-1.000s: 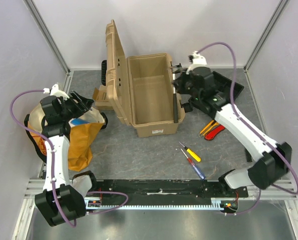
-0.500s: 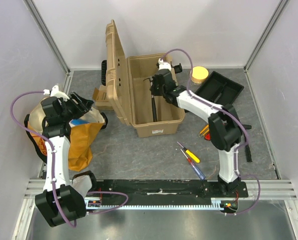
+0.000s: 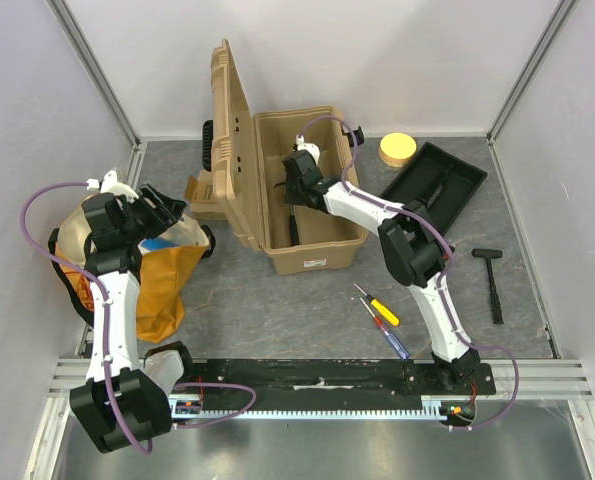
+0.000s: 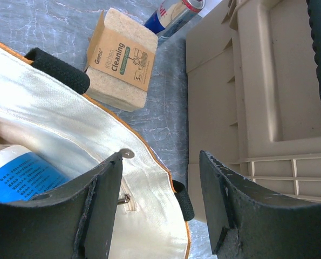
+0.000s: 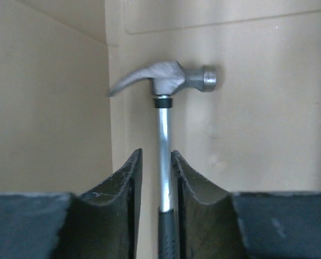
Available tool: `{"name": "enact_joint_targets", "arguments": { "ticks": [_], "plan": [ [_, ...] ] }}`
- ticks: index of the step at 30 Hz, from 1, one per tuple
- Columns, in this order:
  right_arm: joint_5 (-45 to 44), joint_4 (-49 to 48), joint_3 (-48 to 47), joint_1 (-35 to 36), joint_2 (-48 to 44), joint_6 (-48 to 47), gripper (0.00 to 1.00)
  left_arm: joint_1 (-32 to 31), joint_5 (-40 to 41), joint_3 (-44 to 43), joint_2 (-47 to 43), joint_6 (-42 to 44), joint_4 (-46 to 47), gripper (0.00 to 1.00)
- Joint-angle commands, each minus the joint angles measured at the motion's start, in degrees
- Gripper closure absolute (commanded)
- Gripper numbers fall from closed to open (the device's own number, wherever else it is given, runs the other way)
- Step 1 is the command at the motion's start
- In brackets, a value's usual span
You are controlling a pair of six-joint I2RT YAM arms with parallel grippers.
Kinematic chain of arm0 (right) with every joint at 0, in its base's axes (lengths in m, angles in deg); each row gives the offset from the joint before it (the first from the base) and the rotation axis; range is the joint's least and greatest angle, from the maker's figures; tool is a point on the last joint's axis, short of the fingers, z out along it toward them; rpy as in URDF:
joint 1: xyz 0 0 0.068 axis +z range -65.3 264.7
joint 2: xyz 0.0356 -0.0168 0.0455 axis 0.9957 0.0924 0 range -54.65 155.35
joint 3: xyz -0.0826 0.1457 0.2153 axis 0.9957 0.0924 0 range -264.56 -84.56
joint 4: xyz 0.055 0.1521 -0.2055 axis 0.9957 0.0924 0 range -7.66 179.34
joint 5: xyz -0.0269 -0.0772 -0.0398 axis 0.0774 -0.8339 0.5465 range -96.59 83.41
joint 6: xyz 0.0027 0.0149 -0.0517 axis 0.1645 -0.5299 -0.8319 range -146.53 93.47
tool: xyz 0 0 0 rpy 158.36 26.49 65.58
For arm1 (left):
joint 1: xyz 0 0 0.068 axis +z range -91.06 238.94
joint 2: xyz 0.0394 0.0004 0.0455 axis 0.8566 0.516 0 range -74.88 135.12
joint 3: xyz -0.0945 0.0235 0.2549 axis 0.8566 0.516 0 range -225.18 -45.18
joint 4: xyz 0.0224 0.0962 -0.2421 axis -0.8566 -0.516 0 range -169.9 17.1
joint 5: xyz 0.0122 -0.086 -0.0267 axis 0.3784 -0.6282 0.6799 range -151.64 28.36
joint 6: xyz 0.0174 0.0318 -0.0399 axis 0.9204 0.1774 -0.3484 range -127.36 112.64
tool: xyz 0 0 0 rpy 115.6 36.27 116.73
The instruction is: Pack the tool kit
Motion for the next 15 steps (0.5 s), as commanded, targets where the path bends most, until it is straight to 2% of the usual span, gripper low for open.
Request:
{"name": "enact_joint_targets", "arguments": {
  "ticks": [1,4,9,15],
  "plan": [
    [-2.8,4.9,-8.8,-0.2,0.7,1.6,0.63,-0.1,1.4,-0.3,-0.6,0.3,0.8,0.36],
    [-3.0,5.5,-9.9,-0.2,-1.1,0.9,0.54,-0.1,1.7,-0.3,-1.0,0.4,0.7,0.35],
    [-6.1,8.7,-10.3,-0.3,-7.5,-1.0,0.53,-0.1,1.6,-0.6,-1.5,0.3,0.7,0.36],
    [-15.4,13.8,-7.5,-2.3,-20.9,-4.6,0.52,-0.1,1.0,-0.4,-1.6,0.2,0.6,0.36]
  ]
}}
